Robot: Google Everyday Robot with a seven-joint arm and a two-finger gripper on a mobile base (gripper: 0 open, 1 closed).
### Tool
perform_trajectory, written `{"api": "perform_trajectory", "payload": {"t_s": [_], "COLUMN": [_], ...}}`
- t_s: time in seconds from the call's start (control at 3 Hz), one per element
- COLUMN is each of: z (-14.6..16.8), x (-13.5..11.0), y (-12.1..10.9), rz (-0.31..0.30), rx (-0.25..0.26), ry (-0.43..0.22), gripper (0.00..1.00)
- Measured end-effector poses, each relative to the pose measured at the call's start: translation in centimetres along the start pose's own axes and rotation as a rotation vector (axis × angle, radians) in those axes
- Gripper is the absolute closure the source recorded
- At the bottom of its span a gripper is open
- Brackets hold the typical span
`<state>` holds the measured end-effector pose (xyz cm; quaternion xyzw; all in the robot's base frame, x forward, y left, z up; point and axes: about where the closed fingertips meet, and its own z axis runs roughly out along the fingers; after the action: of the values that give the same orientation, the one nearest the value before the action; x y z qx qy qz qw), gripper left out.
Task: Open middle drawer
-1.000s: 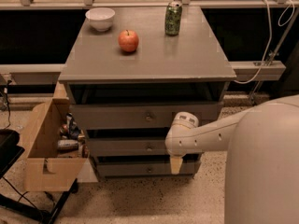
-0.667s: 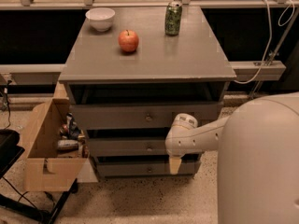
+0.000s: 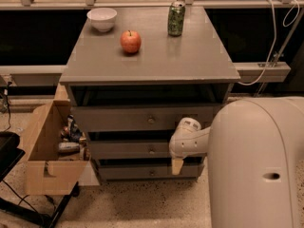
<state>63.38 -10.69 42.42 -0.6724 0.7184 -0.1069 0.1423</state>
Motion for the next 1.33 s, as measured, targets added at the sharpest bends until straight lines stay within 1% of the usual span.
{"api": "perform_trajectory", "payload": {"t_s": [0.33,0.67,1.0,1.33], "z": [2.10,2.66,2.32,2.13], "x": [-0.31,-0.31,-0.33,-0.34], "y": [-1.13,-1.15,-1.27,-1.34], "rz": [0.011,0.023,0.023,0.023], "rx": [-0.004,-0.016,-0.016,-0.016], "ry": [-0.007,-0.005,-0.005,-0.005], "gripper": [0.24,0.47,0.72,0.94]}}
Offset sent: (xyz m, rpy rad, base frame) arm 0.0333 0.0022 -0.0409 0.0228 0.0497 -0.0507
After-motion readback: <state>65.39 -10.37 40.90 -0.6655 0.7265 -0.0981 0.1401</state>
